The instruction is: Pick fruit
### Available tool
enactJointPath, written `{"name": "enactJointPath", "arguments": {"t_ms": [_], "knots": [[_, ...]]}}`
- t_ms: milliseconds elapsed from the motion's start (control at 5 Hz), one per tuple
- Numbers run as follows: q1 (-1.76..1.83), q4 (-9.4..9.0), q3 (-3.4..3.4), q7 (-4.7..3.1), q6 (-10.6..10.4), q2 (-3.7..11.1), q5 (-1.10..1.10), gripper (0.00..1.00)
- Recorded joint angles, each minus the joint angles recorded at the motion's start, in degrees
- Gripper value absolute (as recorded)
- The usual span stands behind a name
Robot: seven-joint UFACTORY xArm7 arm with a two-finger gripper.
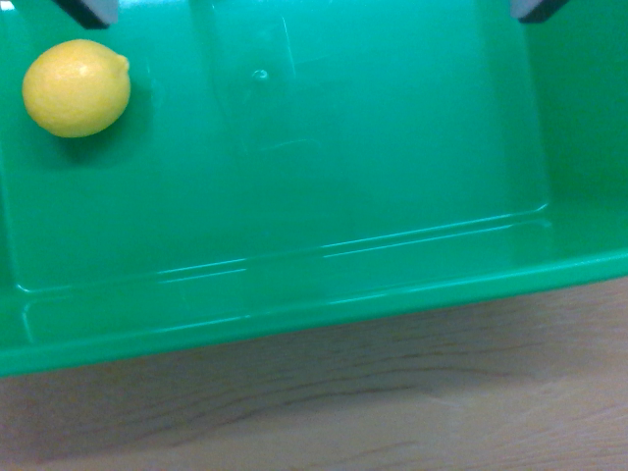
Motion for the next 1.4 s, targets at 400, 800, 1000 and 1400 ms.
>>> {"name": "enactJointPath", "arguments": {"t_ms": [400,800,1000,1400], "knots": [[-0.88,-1.93,-0.29,2.45,-2.61,1.1,-0.75,0.0],[-1.78,-3.93,-0.59,4.97,-5.3,2.23,-1.53,0.0],[-2.7,-5.95,-0.89,7.52,-8.02,3.38,-2.31,0.0],[-3.61,-7.97,-1.2,10.07,-10.74,4.52,-3.09,0.0]]}}
